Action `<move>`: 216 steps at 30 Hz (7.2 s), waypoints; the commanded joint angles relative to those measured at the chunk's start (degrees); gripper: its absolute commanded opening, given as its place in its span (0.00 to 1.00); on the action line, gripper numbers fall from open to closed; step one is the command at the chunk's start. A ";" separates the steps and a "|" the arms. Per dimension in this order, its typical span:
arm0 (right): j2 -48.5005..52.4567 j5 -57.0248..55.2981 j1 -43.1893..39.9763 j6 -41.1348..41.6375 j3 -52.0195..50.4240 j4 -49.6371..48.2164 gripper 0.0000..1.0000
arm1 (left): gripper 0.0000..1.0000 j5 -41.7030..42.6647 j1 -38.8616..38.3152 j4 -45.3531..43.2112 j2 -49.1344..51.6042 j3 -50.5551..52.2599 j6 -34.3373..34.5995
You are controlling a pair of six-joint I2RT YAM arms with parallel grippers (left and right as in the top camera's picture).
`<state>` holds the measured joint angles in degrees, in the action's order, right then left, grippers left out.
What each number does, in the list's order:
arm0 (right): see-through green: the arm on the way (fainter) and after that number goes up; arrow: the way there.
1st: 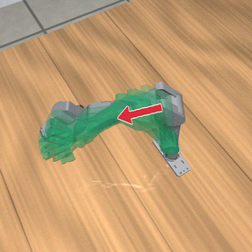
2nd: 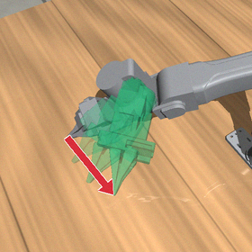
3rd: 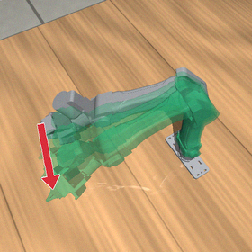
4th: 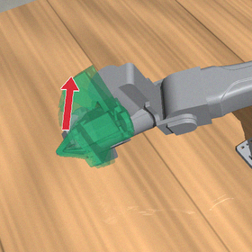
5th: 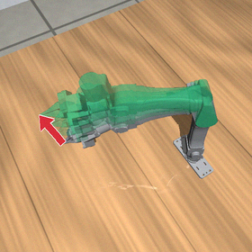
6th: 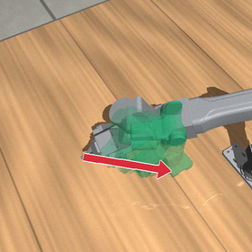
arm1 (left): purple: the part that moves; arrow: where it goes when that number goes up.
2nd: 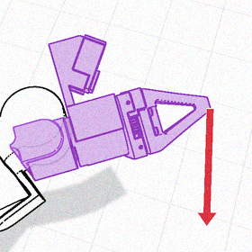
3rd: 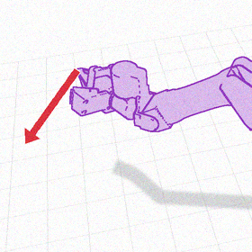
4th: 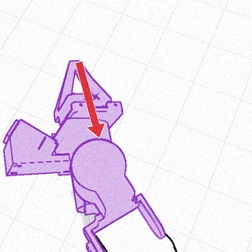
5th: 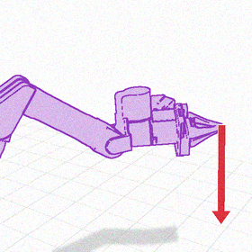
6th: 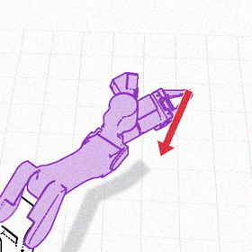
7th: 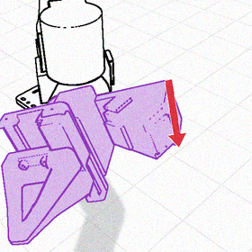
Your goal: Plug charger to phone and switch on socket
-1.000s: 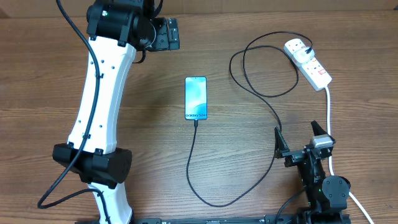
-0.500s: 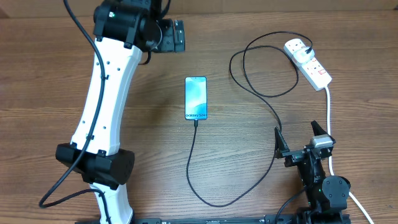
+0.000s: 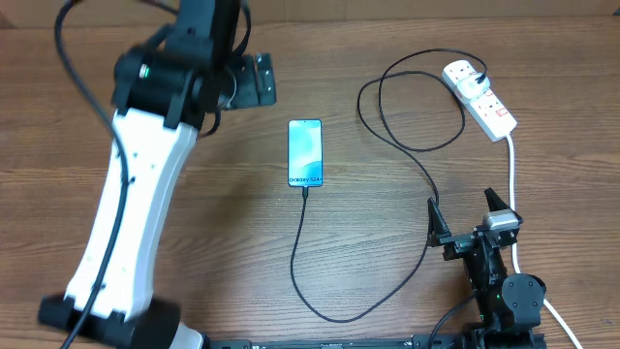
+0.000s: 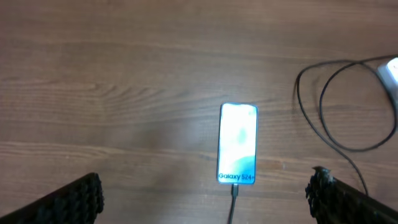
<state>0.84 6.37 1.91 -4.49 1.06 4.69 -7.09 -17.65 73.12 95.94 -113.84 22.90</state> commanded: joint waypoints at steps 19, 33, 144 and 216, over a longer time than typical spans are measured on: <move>-0.68 -0.72 0.26 -0.09 -0.59 -0.26 1.00 | 0.99 -0.39 -0.26 -19.32 -32.44 48.04 -4.61; -0.68 -0.72 0.26 -0.09 -0.59 -0.26 1.00 | 1.00 -0.28 0.81 -39.45 -60.59 77.66 -5.79; -0.68 -0.72 0.26 -0.09 -0.59 -0.26 1.00 | 1.00 2.62 16.17 -69.00 -95.73 113.52 -20.79; -0.68 -0.74 0.26 -0.09 -0.59 -0.28 1.00 | 1.00 2.62 16.17 -69.00 -95.73 113.52 -20.79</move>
<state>0.84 6.33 1.93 -4.51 1.06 4.69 -4.95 -1.83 4.12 0.86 -0.51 2.94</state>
